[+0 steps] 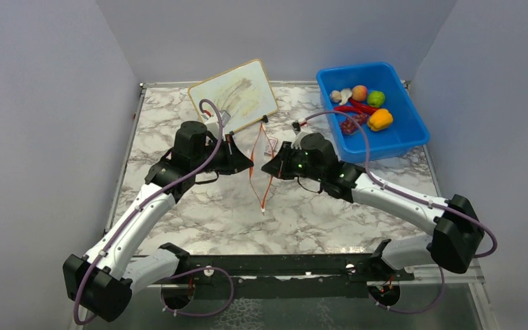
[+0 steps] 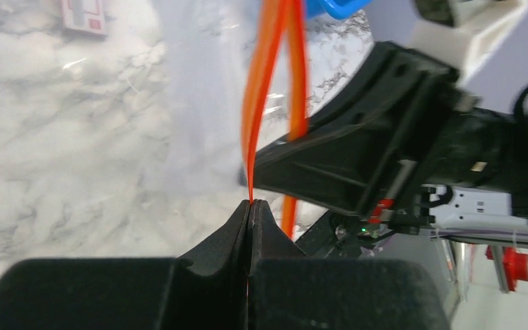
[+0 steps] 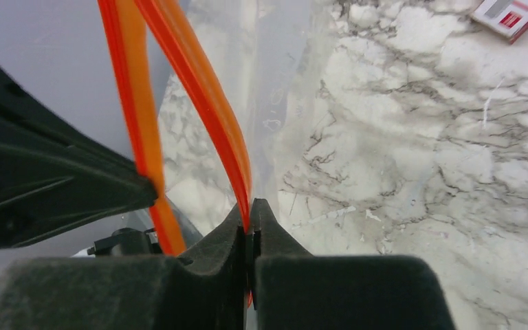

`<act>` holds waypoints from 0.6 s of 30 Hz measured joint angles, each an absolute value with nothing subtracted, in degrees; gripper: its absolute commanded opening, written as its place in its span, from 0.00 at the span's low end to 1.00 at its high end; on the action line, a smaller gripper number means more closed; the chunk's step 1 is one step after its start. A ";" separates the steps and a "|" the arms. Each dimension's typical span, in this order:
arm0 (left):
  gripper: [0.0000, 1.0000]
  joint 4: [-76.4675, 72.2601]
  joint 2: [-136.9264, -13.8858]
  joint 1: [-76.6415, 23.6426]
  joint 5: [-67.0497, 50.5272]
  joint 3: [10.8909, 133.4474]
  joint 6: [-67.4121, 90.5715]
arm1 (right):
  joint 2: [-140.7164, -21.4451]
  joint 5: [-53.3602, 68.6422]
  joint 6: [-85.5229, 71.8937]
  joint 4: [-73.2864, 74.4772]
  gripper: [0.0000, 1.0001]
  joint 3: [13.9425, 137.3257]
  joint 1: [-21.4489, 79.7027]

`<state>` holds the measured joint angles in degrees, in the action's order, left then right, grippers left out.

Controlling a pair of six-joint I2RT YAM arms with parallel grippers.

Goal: Place the food in the zip-top bag and seal the zipper
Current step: Open the zipper of the food storage bag.

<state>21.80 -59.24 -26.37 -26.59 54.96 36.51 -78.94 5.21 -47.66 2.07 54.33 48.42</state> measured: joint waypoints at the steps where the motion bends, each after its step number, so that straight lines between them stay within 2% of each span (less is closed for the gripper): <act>1: 0.00 22.13 -59.20 -26.37 -26.20 54.96 35.81 | -77.76 4.23 -47.27 2.68 0.01 54.26 48.42; 9: 0.00 25.93 -55.46 -26.39 -19.97 57.06 31.22 | -69.12 -3.18 -42.30 8.71 0.01 54.70 48.42; 15: 0.00 28.80 -54.61 -26.39 -16.99 62.81 30.06 | -68.01 -11.35 -38.09 20.95 0.01 61.95 48.42; 18: 0.08 28.82 -56.10 -26.39 -16.97 64.36 30.50 | -66.89 -12.58 -36.49 24.53 0.01 65.34 48.42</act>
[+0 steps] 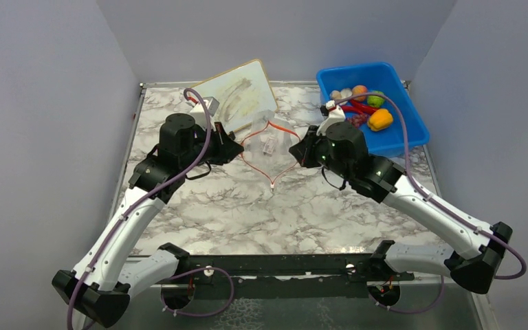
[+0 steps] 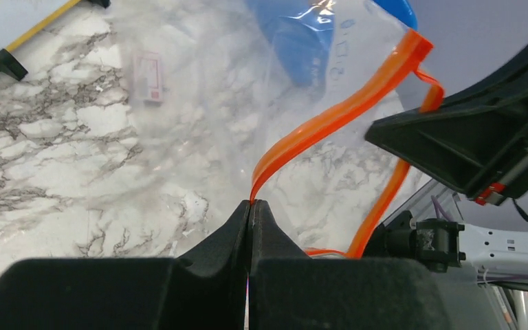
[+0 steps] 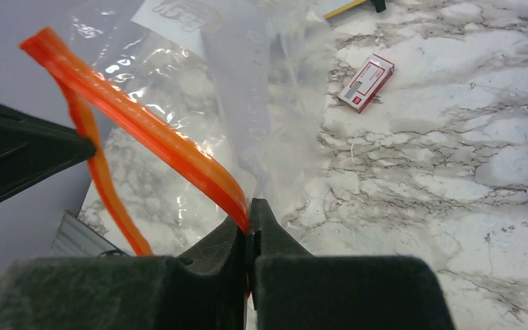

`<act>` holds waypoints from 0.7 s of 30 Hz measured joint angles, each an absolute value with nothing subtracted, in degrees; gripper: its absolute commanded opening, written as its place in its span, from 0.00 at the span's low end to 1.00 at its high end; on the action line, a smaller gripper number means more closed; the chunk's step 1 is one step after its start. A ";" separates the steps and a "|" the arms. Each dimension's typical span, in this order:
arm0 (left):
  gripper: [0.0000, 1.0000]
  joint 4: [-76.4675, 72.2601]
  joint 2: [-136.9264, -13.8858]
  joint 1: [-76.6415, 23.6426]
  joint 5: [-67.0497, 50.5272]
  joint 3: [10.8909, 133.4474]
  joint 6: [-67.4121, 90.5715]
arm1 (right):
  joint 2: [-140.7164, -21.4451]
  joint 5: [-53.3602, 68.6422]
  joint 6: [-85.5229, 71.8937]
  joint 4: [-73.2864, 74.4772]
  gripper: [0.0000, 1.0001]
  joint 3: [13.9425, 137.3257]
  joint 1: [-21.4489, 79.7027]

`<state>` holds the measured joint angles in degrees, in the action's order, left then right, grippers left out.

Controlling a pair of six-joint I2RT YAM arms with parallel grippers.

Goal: Place the food in the zip-top bag and seal the zipper
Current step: Open the zipper of the food storage bag.

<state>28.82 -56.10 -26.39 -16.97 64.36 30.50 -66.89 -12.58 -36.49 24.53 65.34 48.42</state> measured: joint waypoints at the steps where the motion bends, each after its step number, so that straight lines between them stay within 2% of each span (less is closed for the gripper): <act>1: 0.12 28.82 -56.40 -26.39 -16.99 64.38 30.74 | -66.24 -12.40 -36.12 25.06 0.01 65.76 48.42; 5: 0.33 28.36 -58.24 -26.37 -18.63 64.38 32.62 | -64.31 -8.95 -35.92 25.96 0.01 66.65 48.42; 9: 0.46 25.36 -59.68 -26.37 -23.07 64.40 33.47 | -65.73 -6.17 -37.01 26.17 0.01 68.23 48.42; 10: 0.52 24.60 -59.77 -26.37 -23.90 64.38 33.65 | -66.37 -5.74 -37.36 26.13 0.01 68.45 48.42; 11: 0.63 23.27 -59.75 -26.37 -24.93 64.18 33.85 | -66.92 -5.43 -37.78 26.17 0.01 68.51 48.42; 15: 0.90 15.70 -58.61 -26.39 -27.73 60.88 34.30 | -69.43 -4.56 -39.53 26.13 0.01 68.51 48.42; 17: 0.94 11.51 -57.69 -26.39 -28.18 57.89 34.37 | -70.94 -4.38 -40.60 26.06 0.01 68.60 48.42; 21: 0.95 5.96 -57.01 -26.37 -28.14 53.69 33.82 | -74.89 -4.34 -41.85 26.11 0.01 70.41 48.42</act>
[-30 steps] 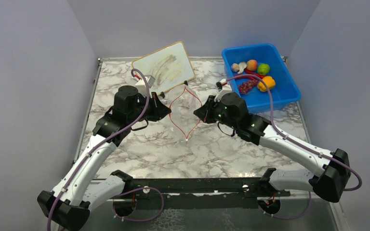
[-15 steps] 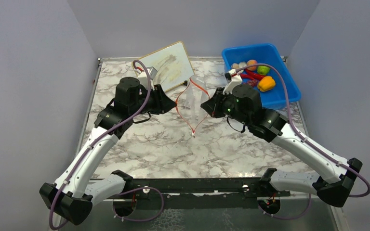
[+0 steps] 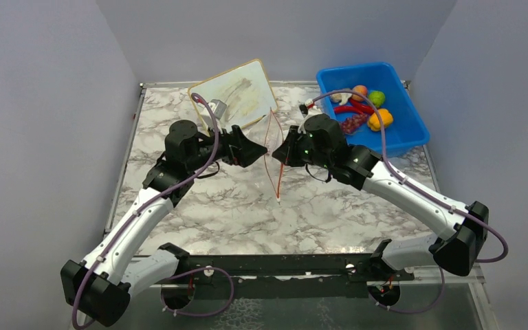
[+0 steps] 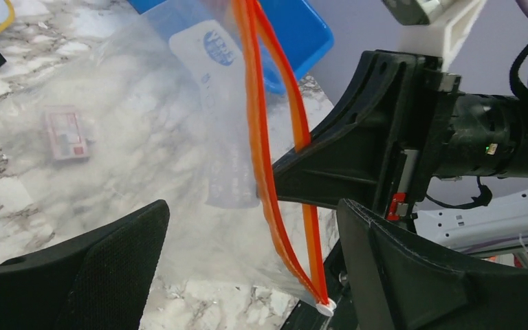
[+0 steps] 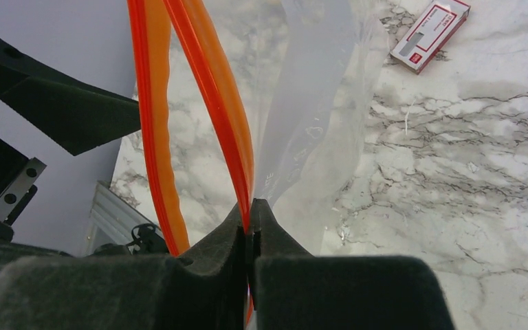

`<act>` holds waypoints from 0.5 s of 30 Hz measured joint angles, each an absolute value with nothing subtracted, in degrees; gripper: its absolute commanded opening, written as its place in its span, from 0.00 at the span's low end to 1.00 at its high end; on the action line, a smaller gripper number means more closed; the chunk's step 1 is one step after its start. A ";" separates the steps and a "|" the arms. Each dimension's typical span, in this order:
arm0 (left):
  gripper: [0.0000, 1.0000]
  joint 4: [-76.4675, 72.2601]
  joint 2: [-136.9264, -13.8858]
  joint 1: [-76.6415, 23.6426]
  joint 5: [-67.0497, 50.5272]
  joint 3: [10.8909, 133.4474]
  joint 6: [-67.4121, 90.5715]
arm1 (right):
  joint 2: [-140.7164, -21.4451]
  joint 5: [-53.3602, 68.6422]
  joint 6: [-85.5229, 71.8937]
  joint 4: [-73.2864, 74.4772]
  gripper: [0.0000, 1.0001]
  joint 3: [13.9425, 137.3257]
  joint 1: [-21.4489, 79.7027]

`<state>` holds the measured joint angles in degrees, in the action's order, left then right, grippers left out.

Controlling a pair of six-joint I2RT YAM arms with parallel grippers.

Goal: Place the food in the zip-top bag and seal the zipper
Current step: Open the zipper of the food storage bag.

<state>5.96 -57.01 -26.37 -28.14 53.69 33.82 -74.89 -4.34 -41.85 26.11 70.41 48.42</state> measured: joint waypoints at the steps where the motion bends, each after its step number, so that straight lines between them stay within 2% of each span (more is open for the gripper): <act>1: 0.95 5.08 -57.01 -26.37 -28.03 53.25 33.54 | -75.64 -4.29 -42.02 26.11 0.01 70.76 48.42; 4: 1.00 3.14 -57.14 -26.37 -27.64 52.97 32.32 | -76.62 -3.77 -42.85 26.11 0.01 70.87 48.42; 8: 0.97 1.93 -58.61 -26.39 -25.87 52.93 30.57 | -76.64 -3.01 -43.97 24.93 0.01 70.87 48.42; 11: 0.87 1.67 -60.14 -26.55 -23.66 51.90 29.56 | -76.64 -2.07 -44.82 23.64 0.01 70.87 48.42; 15: 0.63 1.96 -61.98 -27.16 -21.28 51.07 28.23 | -76.64 -1.50 -45.30 22.24 0.01 70.87 48.42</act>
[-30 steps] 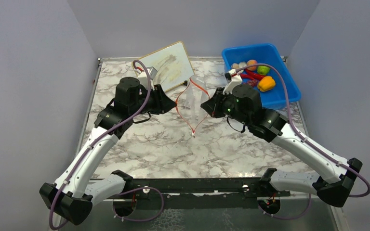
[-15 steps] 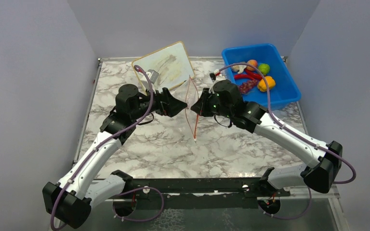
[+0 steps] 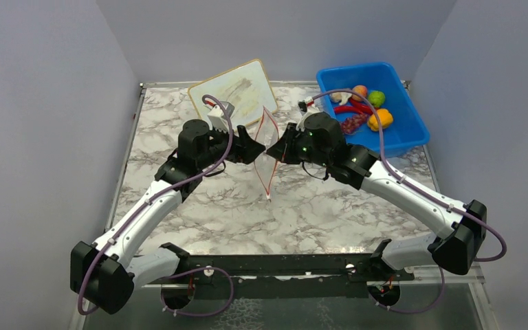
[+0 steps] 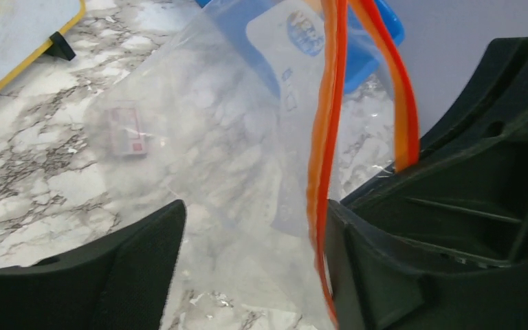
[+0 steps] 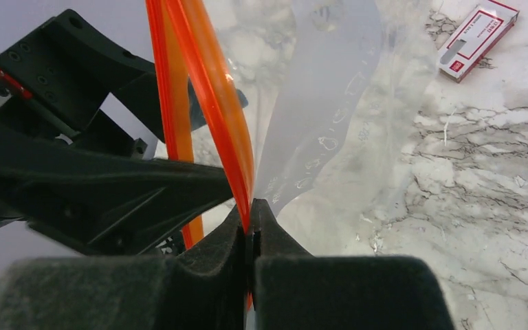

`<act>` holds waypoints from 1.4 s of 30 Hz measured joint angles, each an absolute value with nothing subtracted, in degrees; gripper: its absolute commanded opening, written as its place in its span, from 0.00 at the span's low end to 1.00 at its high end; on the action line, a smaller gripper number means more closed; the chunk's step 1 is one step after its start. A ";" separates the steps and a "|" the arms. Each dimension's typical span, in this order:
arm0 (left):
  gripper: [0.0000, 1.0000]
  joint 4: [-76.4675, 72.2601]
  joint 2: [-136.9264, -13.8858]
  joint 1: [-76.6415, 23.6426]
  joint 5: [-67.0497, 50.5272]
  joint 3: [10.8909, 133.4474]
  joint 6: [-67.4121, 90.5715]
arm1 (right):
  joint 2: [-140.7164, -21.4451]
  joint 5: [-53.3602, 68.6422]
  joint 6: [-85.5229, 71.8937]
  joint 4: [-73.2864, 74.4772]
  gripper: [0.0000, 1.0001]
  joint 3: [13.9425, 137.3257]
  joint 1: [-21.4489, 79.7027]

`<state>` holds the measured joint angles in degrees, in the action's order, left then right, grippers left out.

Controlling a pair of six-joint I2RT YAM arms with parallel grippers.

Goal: Place the food in the zip-top bag and seal the zipper
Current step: Open the zipper of the food storage bag.

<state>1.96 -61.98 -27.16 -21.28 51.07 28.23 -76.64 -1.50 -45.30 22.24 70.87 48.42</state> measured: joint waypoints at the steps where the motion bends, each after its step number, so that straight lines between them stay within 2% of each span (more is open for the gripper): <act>1: 0.56 1.98 -62.35 -27.31 -20.71 51.07 27.92 | -76.64 -1.37 -45.39 21.80 0.01 70.87 48.42; 4: 0.30 2.00 -62.70 -27.51 -19.40 51.07 26.89 | -76.64 -1.23 -45.39 20.91 0.01 70.72 48.42; 11: 0.00 3.42 -61.93 -28.73 -15.64 51.07 21.87 | -76.23 -1.19 -44.03 19.31 0.01 66.65 48.42; 16: 0.00 10.33 -58.92 -29.26 -8.62 52.90 16.08 | -73.84 -3.38 -42.17 21.17 0.01 62.67 48.42; 20: 0.00 15.59 -59.37 -29.28 -4.69 58.00 12.97 | -67.46 -5.93 -41.71 21.34 0.01 57.60 48.42; 25: 0.00 18.17 -58.24 -29.74 -4.47 58.37 12.45 | -61.93 -4.40 -42.46 17.02 0.01 50.70 48.42; 30: 0.00 18.70 -56.38 -29.85 -5.43 56.23 12.62 | -61.45 -1.65 -45.17 13.74 0.02 45.87 48.77; 33: 0.00 18.79 -55.59 -29.85 -6.04 54.98 12.62 | -61.45 -0.45 -45.39 12.75 0.17 45.01 48.75; 37: 0.00 18.79 -55.13 -29.69 -6.04 54.28 12.40 | -61.47 1.32 -43.92 11.94 0.45 45.34 48.75; 42: 0.00 18.55 -55.18 -29.63 -6.52 53.63 11.86 | -61.49 2.68 -41.32 11.84 0.58 47.59 48.75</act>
